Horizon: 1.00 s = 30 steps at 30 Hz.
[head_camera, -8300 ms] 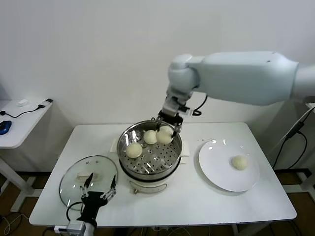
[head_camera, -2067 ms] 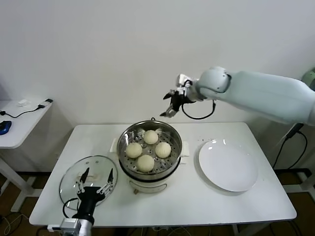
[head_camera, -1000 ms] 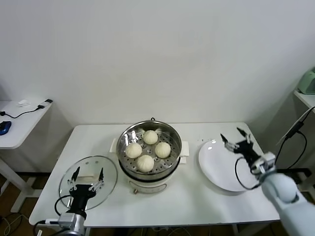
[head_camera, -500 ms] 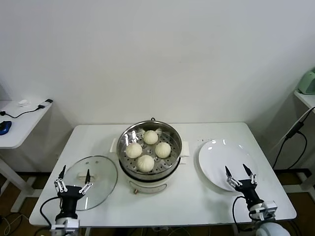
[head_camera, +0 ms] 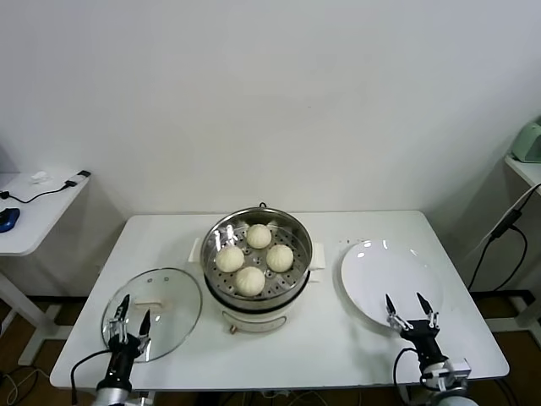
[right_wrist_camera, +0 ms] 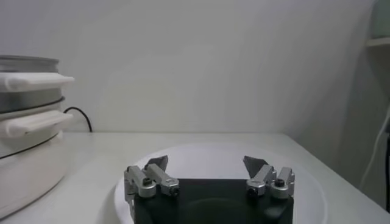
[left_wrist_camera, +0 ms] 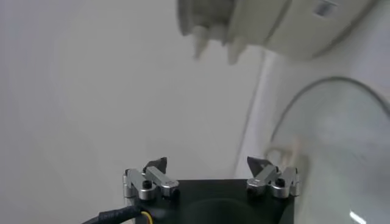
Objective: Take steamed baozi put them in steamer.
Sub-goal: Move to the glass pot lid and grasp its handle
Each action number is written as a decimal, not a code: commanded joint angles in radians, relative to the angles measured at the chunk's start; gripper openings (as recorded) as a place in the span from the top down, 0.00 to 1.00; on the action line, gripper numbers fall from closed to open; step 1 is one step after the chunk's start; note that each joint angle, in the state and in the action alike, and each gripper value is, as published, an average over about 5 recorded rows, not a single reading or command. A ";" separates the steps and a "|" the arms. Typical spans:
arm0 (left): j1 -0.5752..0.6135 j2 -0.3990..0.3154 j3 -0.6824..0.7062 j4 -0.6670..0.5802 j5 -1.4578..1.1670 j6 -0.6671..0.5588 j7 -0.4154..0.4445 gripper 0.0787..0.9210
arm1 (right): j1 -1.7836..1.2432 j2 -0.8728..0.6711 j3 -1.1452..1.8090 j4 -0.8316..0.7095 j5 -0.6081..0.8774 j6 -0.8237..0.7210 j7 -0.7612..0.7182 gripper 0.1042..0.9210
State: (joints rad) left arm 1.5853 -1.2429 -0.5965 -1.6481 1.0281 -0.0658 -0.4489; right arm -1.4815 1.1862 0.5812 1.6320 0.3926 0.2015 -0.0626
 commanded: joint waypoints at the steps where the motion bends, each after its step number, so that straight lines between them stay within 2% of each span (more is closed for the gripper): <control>1: -0.027 0.018 0.003 0.097 0.208 0.049 -0.041 0.12 | -0.016 0.029 0.013 0.025 -0.022 -0.014 0.014 0.12; 16: -0.167 -0.012 0.021 0.185 0.267 0.140 -0.039 0.12 | -0.018 0.028 0.018 0.037 -0.040 -0.028 0.029 0.12; 25: -0.217 -0.024 0.040 0.210 0.280 0.212 0.009 0.12 | -0.014 0.034 0.008 0.043 -0.059 -0.033 0.028 0.12; 30: -0.224 -0.027 0.046 0.226 0.280 0.226 0.022 0.18 | -0.010 0.035 0.006 0.043 -0.067 -0.034 0.029 0.12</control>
State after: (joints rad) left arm 1.3887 -1.2686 -0.5526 -1.4397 1.2903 0.1248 -0.4431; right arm -1.4927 1.2185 0.5880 1.6729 0.3373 0.1683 -0.0350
